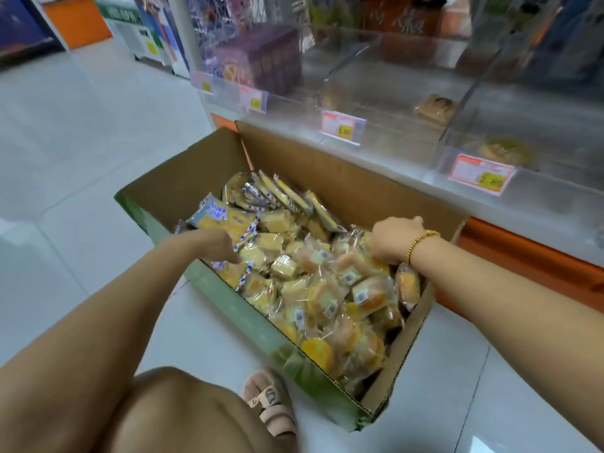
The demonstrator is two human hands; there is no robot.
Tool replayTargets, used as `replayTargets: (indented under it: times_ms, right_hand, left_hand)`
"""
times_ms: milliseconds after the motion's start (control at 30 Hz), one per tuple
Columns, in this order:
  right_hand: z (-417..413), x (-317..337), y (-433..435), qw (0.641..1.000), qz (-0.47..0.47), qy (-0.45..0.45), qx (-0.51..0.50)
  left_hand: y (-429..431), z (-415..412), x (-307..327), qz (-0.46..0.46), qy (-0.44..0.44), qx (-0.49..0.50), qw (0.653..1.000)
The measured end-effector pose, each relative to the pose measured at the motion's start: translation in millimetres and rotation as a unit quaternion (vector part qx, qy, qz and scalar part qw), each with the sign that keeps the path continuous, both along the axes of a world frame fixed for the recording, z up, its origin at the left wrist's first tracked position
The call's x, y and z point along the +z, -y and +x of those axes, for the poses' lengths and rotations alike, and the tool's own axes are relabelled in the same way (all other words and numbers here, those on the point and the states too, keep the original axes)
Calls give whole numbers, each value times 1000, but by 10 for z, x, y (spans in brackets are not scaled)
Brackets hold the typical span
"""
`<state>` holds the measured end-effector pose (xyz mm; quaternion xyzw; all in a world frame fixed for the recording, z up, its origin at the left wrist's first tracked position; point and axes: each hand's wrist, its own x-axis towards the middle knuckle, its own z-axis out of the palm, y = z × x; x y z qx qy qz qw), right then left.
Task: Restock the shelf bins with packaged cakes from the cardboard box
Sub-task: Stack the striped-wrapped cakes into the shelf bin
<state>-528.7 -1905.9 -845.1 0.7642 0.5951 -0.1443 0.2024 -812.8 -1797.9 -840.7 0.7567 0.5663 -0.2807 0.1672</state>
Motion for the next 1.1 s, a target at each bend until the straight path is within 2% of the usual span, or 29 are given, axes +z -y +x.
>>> replayTargets:
  times_ms: [100,233,333,500,667,833,967,1067,1100]
  right_hand:
    - [-137,-158,-454,984,134,-117,-3]
    - [-362,-426,-1162,962,198,-189,2]
    - [-539,-664,-1660,957,210,-198,-12]
    - [-744,-1049,-2199,968,173,-179,-37]
    - [-866,-1152,-2392,979,165,-109,-56]
    - [-855,-1047,-2327,975,209,-70,-25]
    - [-765,-871,-2096,962,230,-133,-60]
    - [-560,-637,-1820,933,230,-252,-113]
    - [-488,-527,-1682,916,222,-308,-129]
  left_hand:
    - [-221,-155,54,20,42,15,999]
    - [-679,-307,12,73,91,28,993]
    - [-964,-251,-70,120,169,17,978]
    - [-1096,-250,-374,190,252,-4,949]
    - [-1108,-315,-645,169,276,12,946]
    - [-1062,-200,-519,144,345,46,926]
    - [-947,-46,-458,117,379,102,912]
    - [-795,89,-456,75,421,164,889]
    - [-734,137,-442,45,445,203,871]
